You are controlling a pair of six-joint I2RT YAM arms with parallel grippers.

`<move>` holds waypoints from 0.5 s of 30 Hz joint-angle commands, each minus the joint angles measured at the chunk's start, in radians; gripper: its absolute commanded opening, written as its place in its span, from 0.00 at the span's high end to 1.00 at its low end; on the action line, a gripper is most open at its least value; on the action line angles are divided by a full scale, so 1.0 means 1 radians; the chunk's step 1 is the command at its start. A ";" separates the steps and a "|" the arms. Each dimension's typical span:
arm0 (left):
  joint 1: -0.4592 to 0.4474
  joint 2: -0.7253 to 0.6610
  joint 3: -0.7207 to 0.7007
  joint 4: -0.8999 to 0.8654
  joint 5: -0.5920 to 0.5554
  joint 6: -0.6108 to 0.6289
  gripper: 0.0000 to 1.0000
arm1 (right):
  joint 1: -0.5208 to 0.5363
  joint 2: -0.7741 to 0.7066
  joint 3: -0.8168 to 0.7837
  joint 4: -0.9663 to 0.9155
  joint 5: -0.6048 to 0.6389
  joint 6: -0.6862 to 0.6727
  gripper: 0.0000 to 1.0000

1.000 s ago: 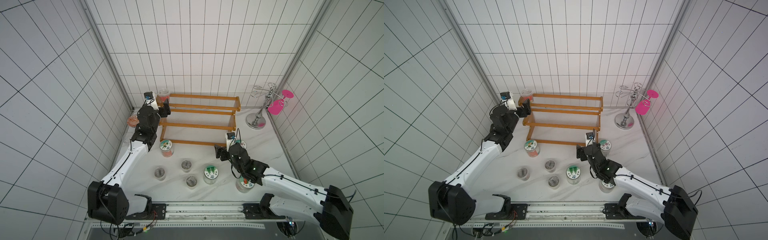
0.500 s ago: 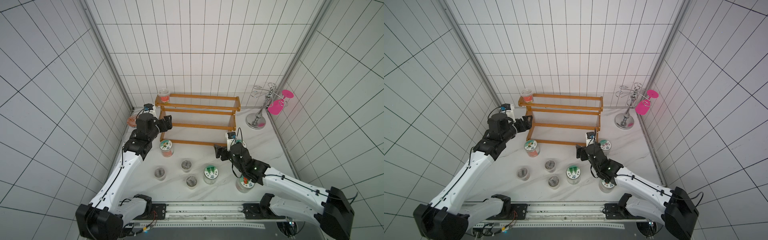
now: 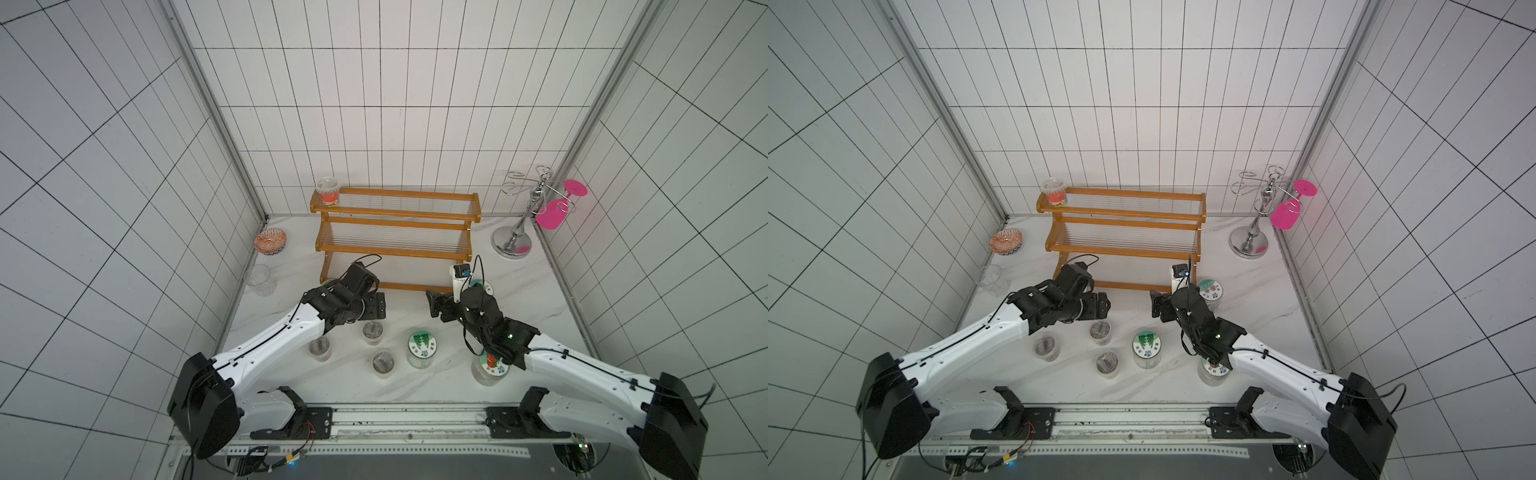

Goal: Place the seed container on the shelf
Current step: Pick up the seed jar at the center of the board.

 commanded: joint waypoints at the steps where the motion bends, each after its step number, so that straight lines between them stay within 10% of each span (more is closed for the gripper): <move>1: -0.041 0.028 -0.035 -0.043 -0.034 -0.098 0.09 | -0.009 0.004 -0.025 0.004 -0.001 0.011 0.09; 15: -0.086 0.115 -0.062 -0.009 -0.043 -0.102 0.05 | -0.015 -0.011 -0.037 0.009 0.006 0.019 0.09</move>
